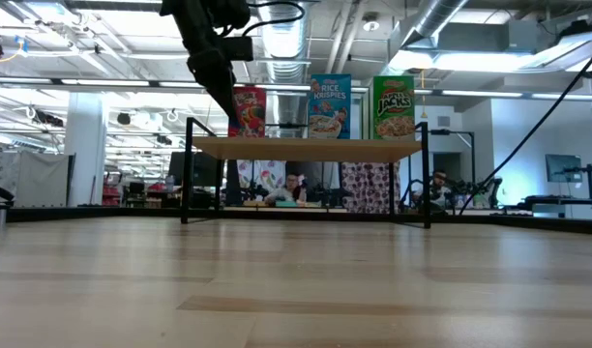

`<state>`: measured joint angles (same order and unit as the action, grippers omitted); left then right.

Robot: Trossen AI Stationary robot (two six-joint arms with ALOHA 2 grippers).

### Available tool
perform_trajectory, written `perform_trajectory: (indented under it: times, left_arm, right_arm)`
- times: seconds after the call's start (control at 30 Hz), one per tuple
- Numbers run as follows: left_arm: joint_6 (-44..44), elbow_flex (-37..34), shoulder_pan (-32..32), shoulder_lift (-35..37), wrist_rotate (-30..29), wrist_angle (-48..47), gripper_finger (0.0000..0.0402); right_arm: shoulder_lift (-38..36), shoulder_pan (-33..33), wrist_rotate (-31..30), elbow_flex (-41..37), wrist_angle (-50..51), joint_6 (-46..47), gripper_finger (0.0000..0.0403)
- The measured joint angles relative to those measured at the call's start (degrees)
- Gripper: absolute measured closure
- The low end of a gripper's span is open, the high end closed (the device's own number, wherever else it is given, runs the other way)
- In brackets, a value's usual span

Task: Stack cereal on shelf
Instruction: Put the top red cereal box on the shelf

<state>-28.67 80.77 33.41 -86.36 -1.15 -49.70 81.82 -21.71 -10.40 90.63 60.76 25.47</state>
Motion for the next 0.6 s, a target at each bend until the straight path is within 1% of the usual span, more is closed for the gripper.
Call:
perform_trajectory:
  times: [0.47,0.6]
  left_arm:
    - [-0.11,0.0,1.39,0.02,-0.38,3.73,0.0168]
    - [-1.41,0.0,1.4,0.02,-0.35,4.4,0.0168]
  right_arm:
    - [0.0,0.0,0.01,0.0,-0.01,0.0,0.0126]
    - [0.0,0.0,0.01,0.0,-0.01,0.0,0.0126]
